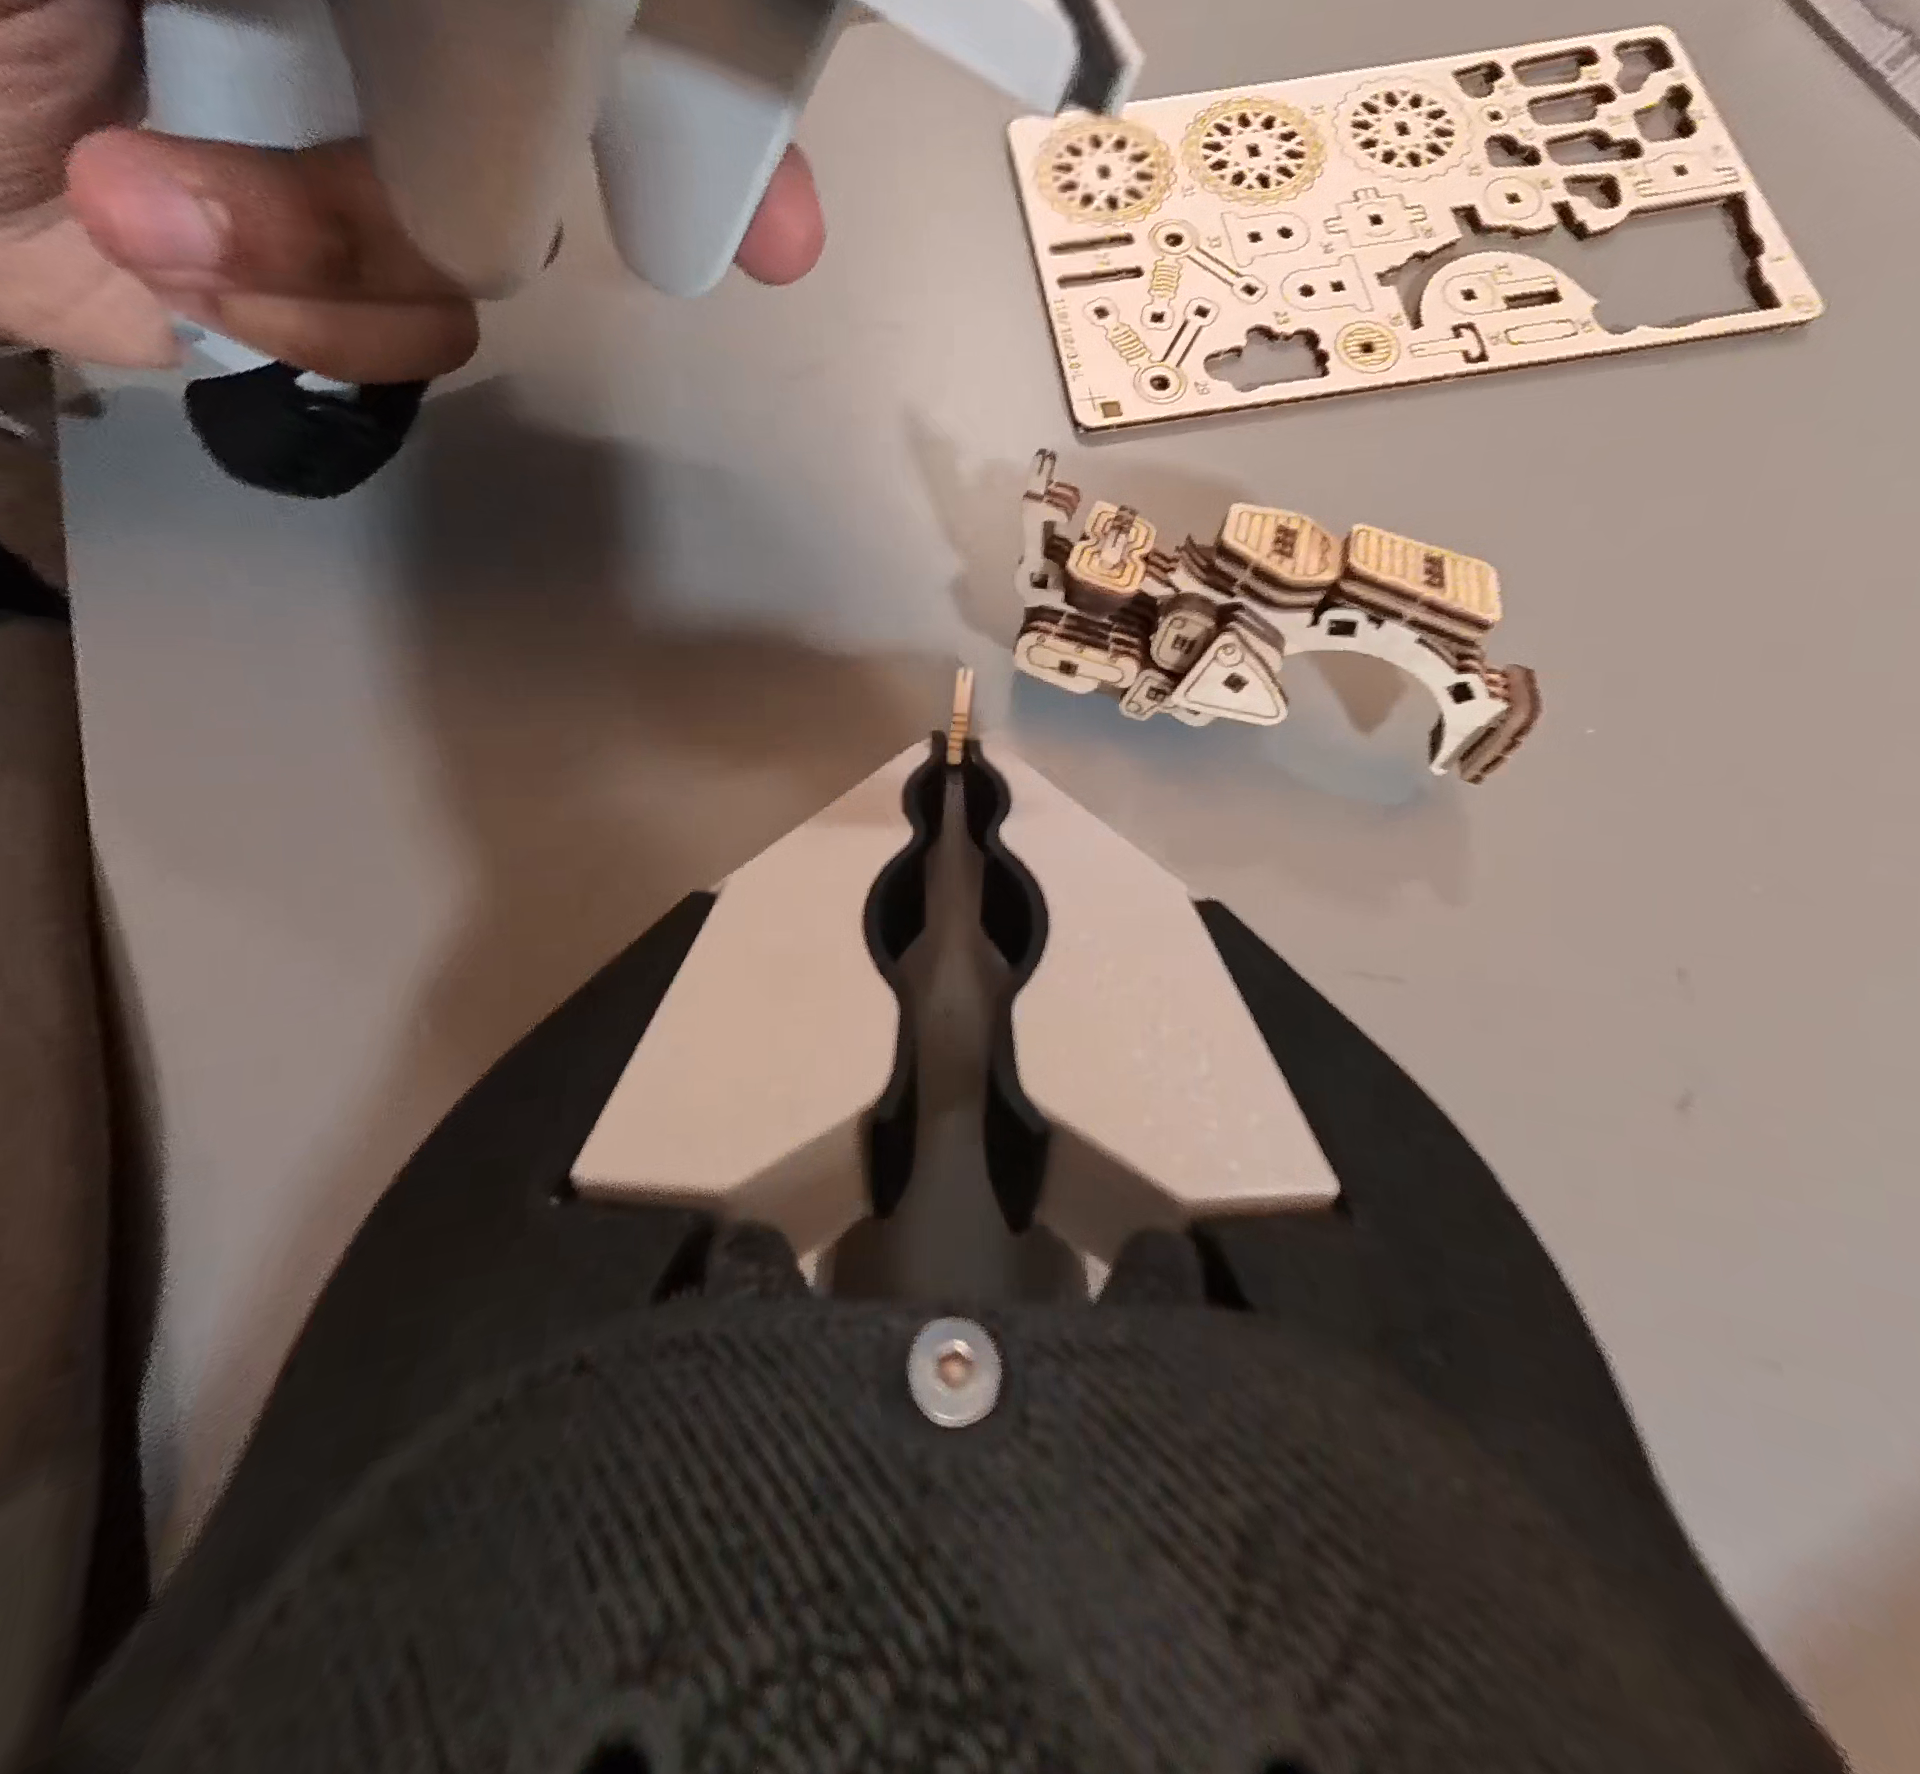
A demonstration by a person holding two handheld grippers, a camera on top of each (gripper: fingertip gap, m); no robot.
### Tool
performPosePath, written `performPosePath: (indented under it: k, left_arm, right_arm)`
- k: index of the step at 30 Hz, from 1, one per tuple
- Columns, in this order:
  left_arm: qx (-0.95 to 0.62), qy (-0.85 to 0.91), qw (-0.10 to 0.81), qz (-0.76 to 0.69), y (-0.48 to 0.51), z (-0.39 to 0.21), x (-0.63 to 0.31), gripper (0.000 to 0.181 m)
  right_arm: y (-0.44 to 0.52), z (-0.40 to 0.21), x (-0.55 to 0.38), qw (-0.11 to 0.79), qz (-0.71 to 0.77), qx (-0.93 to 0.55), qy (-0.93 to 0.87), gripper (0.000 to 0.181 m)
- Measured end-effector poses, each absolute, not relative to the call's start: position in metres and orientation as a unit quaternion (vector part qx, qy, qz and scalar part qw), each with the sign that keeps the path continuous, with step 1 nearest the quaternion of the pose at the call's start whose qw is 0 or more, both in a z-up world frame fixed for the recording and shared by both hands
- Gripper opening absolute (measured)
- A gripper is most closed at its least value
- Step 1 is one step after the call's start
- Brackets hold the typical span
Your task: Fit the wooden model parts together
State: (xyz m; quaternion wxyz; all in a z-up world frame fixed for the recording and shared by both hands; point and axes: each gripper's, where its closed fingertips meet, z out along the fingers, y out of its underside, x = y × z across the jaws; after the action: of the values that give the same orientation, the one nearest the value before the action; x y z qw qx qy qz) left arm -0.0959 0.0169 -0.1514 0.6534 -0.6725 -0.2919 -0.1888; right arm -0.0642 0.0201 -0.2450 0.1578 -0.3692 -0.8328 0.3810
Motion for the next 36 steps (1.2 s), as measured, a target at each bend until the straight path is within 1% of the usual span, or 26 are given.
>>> performPosePath:
  k: [1, 3, 5, 9, 12, 18, 23, 29, 33, 36]
  left_arm:
    - [-0.674, -0.291, 0.653, -0.187, 0.017, -0.152, -0.096, 0.009]
    - [-0.678, -0.289, 0.649, -0.186, 0.017, -0.153, -0.096, 0.01]
    - [-0.686, -0.286, 0.641, -0.19, 0.018, -0.156, -0.095, 0.012]
    - [-0.712, -0.258, 0.613, -0.227, 0.024, -0.165, -0.08, 0.012]
    - [-0.74, -0.221, 0.578, -0.265, 0.031, -0.173, -0.057, 0.012]
    - [-0.772, -0.183, 0.55, -0.259, 0.034, -0.18, -0.038, 0.009]
    - [-0.783, -0.176, 0.532, -0.272, 0.035, -0.186, -0.031, 0.0]
    - [-0.771, -0.186, 0.525, -0.309, 0.033, -0.186, -0.029, 0.0]
    - [-0.764, -0.184, 0.519, -0.336, 0.034, -0.186, -0.023, 0.0]
    - [-0.748, -0.198, 0.534, -0.342, 0.036, -0.181, -0.027, 0.0]
  right_arm:
    - [0.02, -0.244, -0.061, 0.153, 0.386, -0.36, -0.835, 0.002]
    - [0.017, -0.235, -0.054, 0.148, 0.413, -0.328, -0.836, 0.002]
    - [0.018, -0.221, -0.049, 0.163, 0.442, -0.287, -0.834, 0.001]
    - [0.021, -0.193, -0.036, 0.242, 0.471, -0.16, -0.833, 0.001]
    - [0.027, -0.186, -0.033, 0.303, 0.452, -0.102, -0.833, 0.001]
    - [0.03, -0.192, -0.033, 0.354, 0.404, -0.049, -0.842, 0.001]
    - [0.028, -0.187, -0.033, 0.373, 0.407, -0.034, -0.833, 0.001]
    - [0.028, -0.185, -0.034, 0.383, 0.415, -0.033, -0.825, 0.001]
    - [0.034, -0.171, -0.042, 0.417, 0.44, -0.058, -0.793, 0.0]
    - [0.041, -0.171, -0.048, 0.384, 0.469, -0.118, -0.786, 0.0]
